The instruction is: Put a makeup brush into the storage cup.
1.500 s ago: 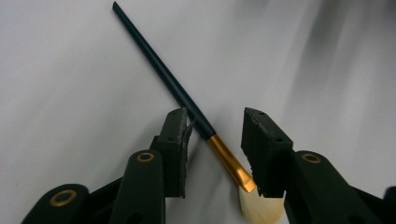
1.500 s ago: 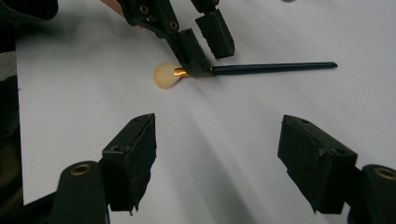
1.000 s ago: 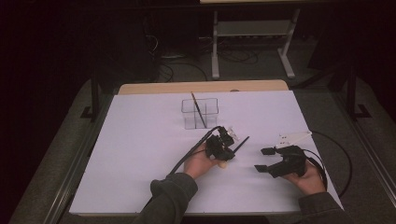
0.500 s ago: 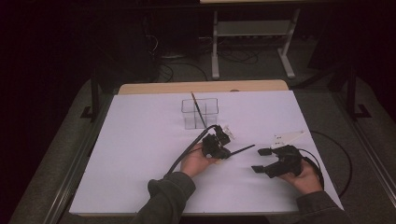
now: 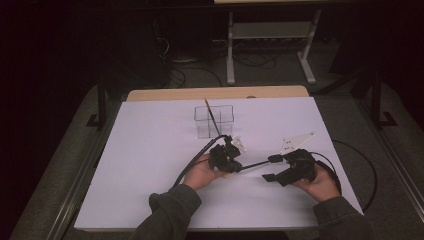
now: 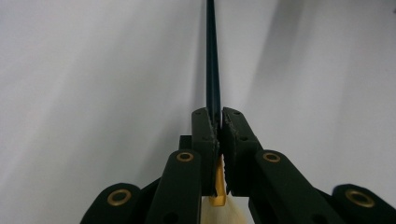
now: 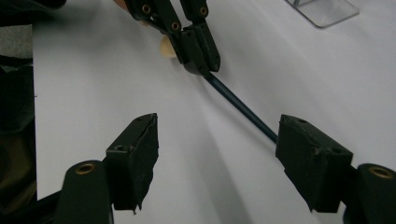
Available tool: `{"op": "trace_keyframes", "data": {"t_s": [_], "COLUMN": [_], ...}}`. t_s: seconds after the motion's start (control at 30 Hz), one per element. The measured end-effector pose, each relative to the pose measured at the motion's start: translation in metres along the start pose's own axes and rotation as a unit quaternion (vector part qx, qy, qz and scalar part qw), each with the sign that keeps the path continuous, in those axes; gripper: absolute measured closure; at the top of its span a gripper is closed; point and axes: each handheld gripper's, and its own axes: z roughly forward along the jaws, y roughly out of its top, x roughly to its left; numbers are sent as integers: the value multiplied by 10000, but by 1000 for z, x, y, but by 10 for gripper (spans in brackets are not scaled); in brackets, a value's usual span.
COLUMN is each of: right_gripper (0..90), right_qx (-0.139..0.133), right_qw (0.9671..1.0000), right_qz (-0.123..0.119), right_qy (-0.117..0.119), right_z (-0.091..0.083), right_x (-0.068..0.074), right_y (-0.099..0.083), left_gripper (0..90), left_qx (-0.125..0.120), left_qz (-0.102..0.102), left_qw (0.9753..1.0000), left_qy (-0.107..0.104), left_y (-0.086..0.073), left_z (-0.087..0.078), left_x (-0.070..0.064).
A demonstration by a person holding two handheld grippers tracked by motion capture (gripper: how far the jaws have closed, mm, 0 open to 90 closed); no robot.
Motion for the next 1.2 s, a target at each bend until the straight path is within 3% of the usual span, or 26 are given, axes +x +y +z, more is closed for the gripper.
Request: {"op": "trace_keyframes", "data": {"t_s": [0.6, 0.83, 1.2], "right_gripper": [354, 434, 585], "right_qx": [426, 605, 783], "right_qw": [9964, 9915, 9841], "right_qz": [-592, -896, -1115], "right_qy": [439, 721, 1140], "right_z": [18, 28, 43], "right_x": [11, 16, 24], "right_y": [32, 42, 50], "left_gripper": [842, 842, 841], "left_qx": [-200, -197, -215], "left_qz": [405, 652, 802], "left_qw": [9982, 9962, 9945], "left_qy": [-405, -544, -643], "left_y": [-12, -14, -18], "left_z": [-37, -48, -57], "left_x": [-21, -28, -32]}}
